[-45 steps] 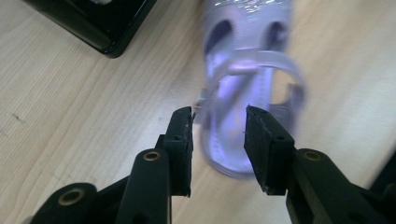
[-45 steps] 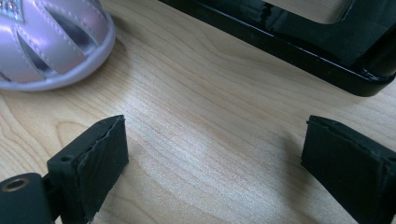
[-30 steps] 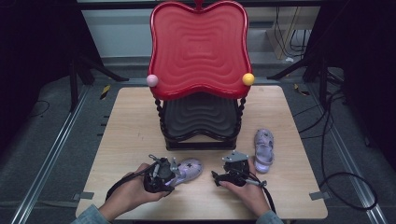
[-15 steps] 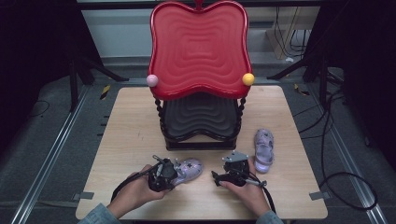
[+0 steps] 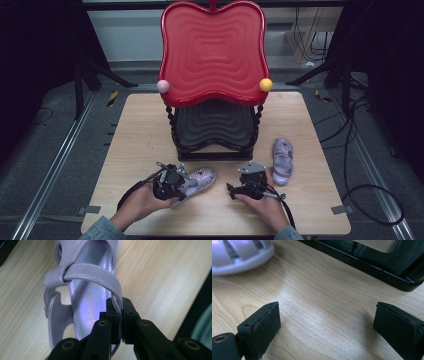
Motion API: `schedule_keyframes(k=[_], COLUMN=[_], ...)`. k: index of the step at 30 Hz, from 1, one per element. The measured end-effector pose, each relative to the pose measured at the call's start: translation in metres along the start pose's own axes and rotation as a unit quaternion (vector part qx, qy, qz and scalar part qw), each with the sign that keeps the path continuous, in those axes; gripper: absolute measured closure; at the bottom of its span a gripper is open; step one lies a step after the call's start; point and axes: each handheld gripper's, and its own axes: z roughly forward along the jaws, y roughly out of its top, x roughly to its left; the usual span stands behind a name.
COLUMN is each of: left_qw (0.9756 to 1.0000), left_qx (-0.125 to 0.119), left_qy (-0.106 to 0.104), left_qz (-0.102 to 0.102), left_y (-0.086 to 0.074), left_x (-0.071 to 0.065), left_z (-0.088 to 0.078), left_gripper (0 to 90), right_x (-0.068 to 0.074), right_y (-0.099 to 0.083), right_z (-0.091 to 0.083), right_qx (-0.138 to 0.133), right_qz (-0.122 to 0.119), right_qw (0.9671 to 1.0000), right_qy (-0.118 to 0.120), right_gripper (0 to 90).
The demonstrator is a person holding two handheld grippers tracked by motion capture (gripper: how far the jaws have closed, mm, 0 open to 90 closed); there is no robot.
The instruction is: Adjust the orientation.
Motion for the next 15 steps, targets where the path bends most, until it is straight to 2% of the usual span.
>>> schedule_keyframes(k=[3, 4, 5, 9, 15], left_qw=[0.9999, 0.9997, 0.9997, 0.9976, 0.9965], left_qx=[-0.013, -0.025, -0.025, -0.063, -0.078], left_qy=[-0.005, -0.007, -0.007, -0.015, -0.018], left_qz=[-0.002, -0.006, -0.006, -0.023, -0.024], left_y=[0.000, 0.002, 0.002, 0.006, 0.013], left_x=[0.001, 0.002, 0.002, 0.003, 0.002], left_z=[-0.006, -0.011, -0.011, -0.021, -0.028], left_gripper=[86.1, 86.1, 86.1, 86.0, 86.0], right_x=[0.000, 0.000, 0.000, 0.000, 0.000], right_y=[0.000, 0.000, 0.000, 0.000, 0.000], right_z=[0.000, 0.000, 0.000, 0.000, 0.000], right_qx=[0.000, 0.000, 0.000, 0.000, 0.001], right_qz=[0.000, 0.000, 0.000, 0.000, 0.002], right_qw=[1.0000, 1.0000, 1.0000, 1.0000, 1.0000], right_qy=[0.000, 0.000, 0.000, 0.000, 0.001], right_gripper=[7.4, 7.3, 7.3, 7.3, 7.3])
